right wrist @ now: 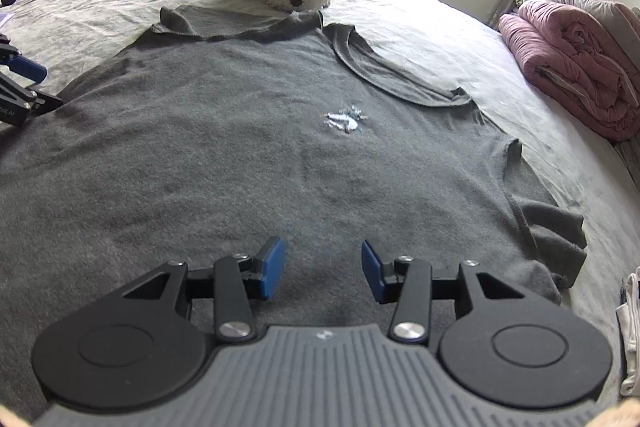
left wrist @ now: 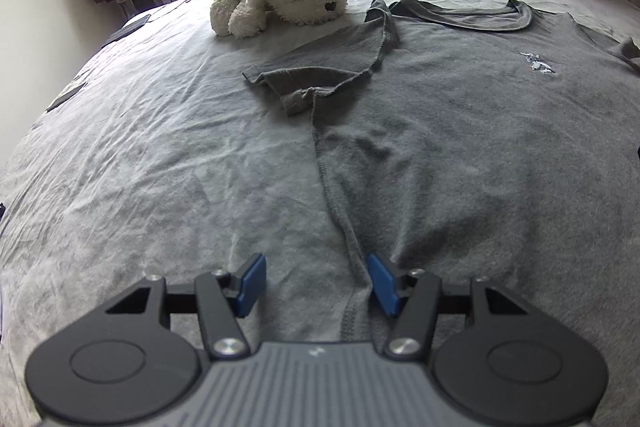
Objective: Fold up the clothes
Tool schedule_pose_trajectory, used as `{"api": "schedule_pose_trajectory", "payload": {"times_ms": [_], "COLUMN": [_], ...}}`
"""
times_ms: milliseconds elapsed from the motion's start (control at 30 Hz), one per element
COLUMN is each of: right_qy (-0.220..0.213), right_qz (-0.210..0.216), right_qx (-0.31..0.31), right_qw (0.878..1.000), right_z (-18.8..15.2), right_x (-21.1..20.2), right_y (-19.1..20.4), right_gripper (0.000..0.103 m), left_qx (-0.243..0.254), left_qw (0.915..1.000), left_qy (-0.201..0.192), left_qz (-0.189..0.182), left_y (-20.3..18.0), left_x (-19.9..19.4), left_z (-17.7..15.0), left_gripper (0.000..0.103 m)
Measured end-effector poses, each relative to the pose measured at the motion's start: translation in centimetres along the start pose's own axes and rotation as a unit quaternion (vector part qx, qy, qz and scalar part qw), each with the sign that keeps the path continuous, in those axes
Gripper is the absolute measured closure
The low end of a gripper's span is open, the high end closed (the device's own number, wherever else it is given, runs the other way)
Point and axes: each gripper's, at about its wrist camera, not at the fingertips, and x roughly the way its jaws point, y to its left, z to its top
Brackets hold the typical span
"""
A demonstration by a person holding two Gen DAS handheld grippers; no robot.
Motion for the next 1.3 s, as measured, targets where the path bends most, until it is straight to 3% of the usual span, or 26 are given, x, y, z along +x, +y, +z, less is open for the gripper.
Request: {"api": "schedule_pose_trajectory", "payload": {"times_ms": [167, 300, 667, 833, 1000, 1133, 1300], "right_qy": [0.03, 0.049, 0.093, 0.101, 0.107, 0.096, 0.062], "right_qz": [0.012, 0.01, -0.031, -0.049, -0.082, -0.111, -0.122], "right_qx": [0.059, 0.123, 0.222, 0.218, 0.2, 0.186, 0.176], "right_qw": [0.998, 0.991, 0.97, 0.97, 0.97, 0.971, 0.975], "right_z": [-2.1, -4.5, -8.4, -8.4, -8.1, -7.5, -6.7], "right_x": [-0.1, -0.5, -2.1, -2.3, -2.5, -2.8, -3.4], "right_y": [-4.0, -8.1, -14.6, -14.8, -14.8, -14.4, -13.9], "right_gripper": [0.047, 0.031, 0.032, 0.032, 0.031, 0.031, 0.031], "left_qx": [-0.012, -0.014, -0.025, -0.072, -0.105, -0.172, -0.185], "left_qw": [0.9999, 0.9998, 0.9994, 0.9965, 0.9935, 0.9833, 0.9808], "left_qy": [0.005, 0.01, 0.025, 0.038, 0.042, 0.046, 0.015], "left_qz": [-0.001, 0.004, 0.002, -0.02, 0.011, -0.035, -0.06], "left_y": [0.4, 0.4, 1.4, 3.3, 5.4, 7.2, 6.6], "left_x": [0.0, -0.1, -0.2, -0.2, -0.3, -0.1, -1.0], "left_z": [-0.2, -0.3, -0.2, 0.1, 0.0, 0.0, 0.6], "left_gripper": [0.042, 0.042, 0.039, 0.037, 0.041, 0.042, 0.041]}}
